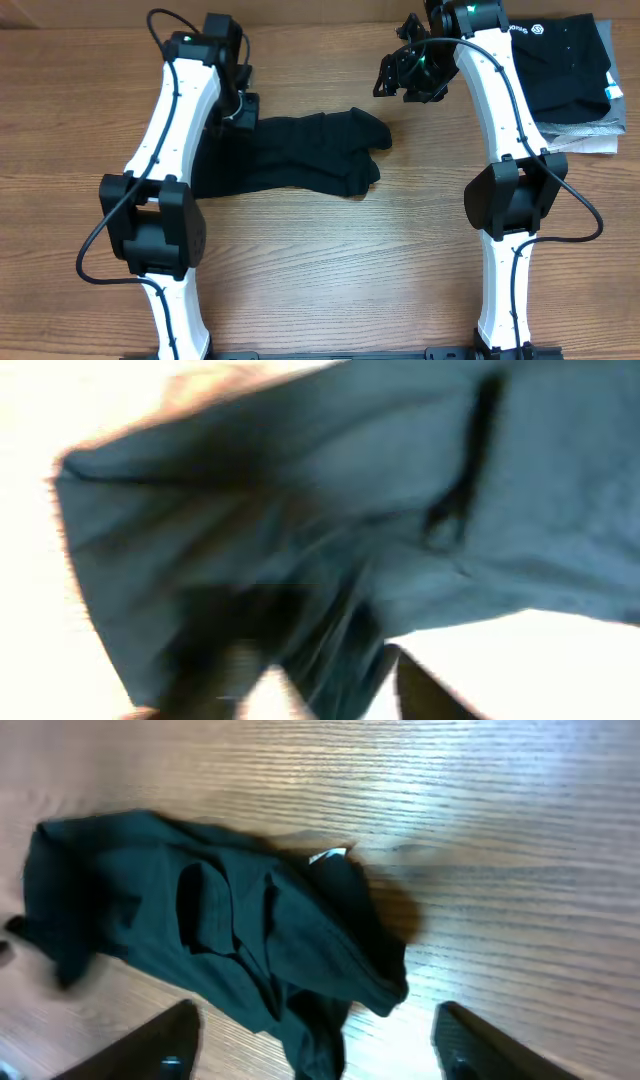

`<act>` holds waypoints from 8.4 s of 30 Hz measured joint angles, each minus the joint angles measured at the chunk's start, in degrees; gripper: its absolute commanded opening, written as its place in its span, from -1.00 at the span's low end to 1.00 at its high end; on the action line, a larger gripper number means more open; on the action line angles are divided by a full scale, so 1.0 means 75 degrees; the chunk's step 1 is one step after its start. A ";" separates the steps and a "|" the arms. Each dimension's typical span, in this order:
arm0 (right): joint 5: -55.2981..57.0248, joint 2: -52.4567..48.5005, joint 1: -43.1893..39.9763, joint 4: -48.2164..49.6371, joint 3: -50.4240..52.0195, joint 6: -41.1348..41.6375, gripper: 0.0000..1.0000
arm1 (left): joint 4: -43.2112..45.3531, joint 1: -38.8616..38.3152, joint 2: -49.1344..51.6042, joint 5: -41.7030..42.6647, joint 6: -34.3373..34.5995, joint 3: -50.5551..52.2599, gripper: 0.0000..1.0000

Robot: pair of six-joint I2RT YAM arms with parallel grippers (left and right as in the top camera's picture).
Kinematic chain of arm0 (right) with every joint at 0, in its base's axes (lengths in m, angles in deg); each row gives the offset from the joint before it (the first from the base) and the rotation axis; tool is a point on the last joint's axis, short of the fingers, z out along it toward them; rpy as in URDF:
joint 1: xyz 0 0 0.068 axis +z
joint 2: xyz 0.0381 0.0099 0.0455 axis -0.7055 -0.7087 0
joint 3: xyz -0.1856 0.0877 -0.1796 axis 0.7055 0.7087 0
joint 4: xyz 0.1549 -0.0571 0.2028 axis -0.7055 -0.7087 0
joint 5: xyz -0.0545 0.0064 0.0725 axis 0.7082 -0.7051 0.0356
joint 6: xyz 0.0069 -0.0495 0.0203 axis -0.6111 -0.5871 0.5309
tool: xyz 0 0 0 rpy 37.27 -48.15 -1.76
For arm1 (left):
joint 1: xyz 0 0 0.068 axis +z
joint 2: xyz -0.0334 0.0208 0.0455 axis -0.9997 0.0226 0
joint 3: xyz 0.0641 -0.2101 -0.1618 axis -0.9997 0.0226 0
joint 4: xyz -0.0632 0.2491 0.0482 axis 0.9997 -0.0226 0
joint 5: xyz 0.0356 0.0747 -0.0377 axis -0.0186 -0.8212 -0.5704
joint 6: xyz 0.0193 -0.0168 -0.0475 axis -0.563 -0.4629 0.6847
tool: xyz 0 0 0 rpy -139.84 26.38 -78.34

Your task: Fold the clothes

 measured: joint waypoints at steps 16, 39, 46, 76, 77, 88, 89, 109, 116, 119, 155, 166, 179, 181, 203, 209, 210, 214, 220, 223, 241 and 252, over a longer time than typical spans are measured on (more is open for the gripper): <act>0.0114 0.0000 0.0000 0.0950 0.1923 -0.0982 0.80 | -0.1996 0.0851 0.0085 0.0793 -0.0425 -0.2022 0.99; -0.2646 0.0017 -0.0207 0.1958 0.4438 -0.1142 -0.92 | -0.2404 0.2422 0.0085 0.0577 -0.0828 -0.2728 1.00; -0.2390 0.0871 -0.1285 0.1501 0.4255 -0.1142 -0.92 | -0.2387 0.2422 0.0085 0.0519 -0.0845 -0.2728 1.00; -0.0848 0.1457 0.4036 0.5665 0.4130 0.1760 0.40 | -0.1737 0.2422 0.0195 0.0761 -0.0848 -0.2690 1.00; -0.0860 0.1457 0.4077 0.5659 0.4130 0.1734 0.40 | -0.1725 0.2419 0.0216 0.0764 -0.0845 -0.2690 1.00; -0.0871 0.1859 0.1903 0.4584 0.4086 0.1649 0.64 | -0.1938 0.2294 0.0256 0.1134 -0.1253 -0.2690 1.00; -0.0868 0.1935 0.1632 0.4450 0.4057 0.1661 0.64 | -0.2002 0.2215 0.0256 0.1195 -0.1326 -0.2690 1.00; -0.0592 0.2229 -0.0058 0.3515 0.3958 0.1443 0.68 | -0.0189 -0.0522 0.0300 0.0997 -0.1845 -0.0201 0.85; -0.0536 0.2229 -0.0058 0.3518 0.3958 0.1422 0.67 | 0.1084 -0.0539 0.0300 0.0280 -0.2541 0.0650 -0.41; -0.0475 0.2229 -0.0058 0.3515 0.3958 0.1422 0.67 | 0.1218 -0.0539 0.0300 -0.0175 -0.2620 0.0784 -0.92; -0.0017 0.2229 0.3040 0.4908 0.5059 0.2923 0.01 | 0.1428 0.0233 -0.0006 -0.0723 -0.2448 0.0635 -0.92; 0.0778 0.2229 0.3541 0.6665 0.5936 0.3701 0.01 | 0.1489 0.0271 -0.0006 -0.0495 -0.2448 0.0635 -0.92; 0.0825 0.2229 0.3538 0.6044 0.5948 0.3809 -0.92 | 0.1781 0.0446 -0.0006 -0.0498 -0.2448 0.0635 -0.92; 0.0533 0.2229 0.3538 0.6056 0.5948 0.3713 -0.92 | 0.1781 0.0612 -0.0006 -0.0498 -0.2448 0.0635 -0.92; -0.1521 0.2229 0.4861 0.5948 0.5904 0.2005 0.18 | 0.1396 0.1536 -0.0006 -0.0629 -0.2279 0.0635 0.96; -0.1513 0.2229 0.3162 0.5531 0.5893 0.2136 0.31 | 0.0498 0.1880 -0.0006 -0.0629 -0.1588 0.0635 1.00; -0.1510 0.2229 0.2917 0.5485 0.5893 0.2130 0.35 | 0.0367 0.1996 -0.0006 -0.0586 -0.1515 0.0635 1.00; -0.1556 0.2229 0.2416 0.5429 0.5893 0.1985 0.40 | -0.0335 0.2483 -0.0006 -0.0015 -0.1393 0.0592 1.00; -0.1574 0.2229 0.2014 0.5362 0.5890 0.1795 0.45 | -0.1183 0.2617 -0.0067 0.1457 -0.1918 0.0318 1.00; -0.1545 0.2229 0.1824 0.5324 0.5890 0.1731 0.49 | -0.1274 0.2457 -0.0329 0.2046 -0.2177 0.0286 1.00; -0.1338 0.2229 0.1743 0.5342 0.5890 0.1620 0.47 | -0.0294 0.1894 -0.0828 0.0962 -0.1851 0.1346 0.72; -0.1224 0.2229 0.1743 0.5345 0.5890 0.1620 0.47 | 0.0714 0.1886 -0.0828 0.0685 -0.1580 0.1961 -0.66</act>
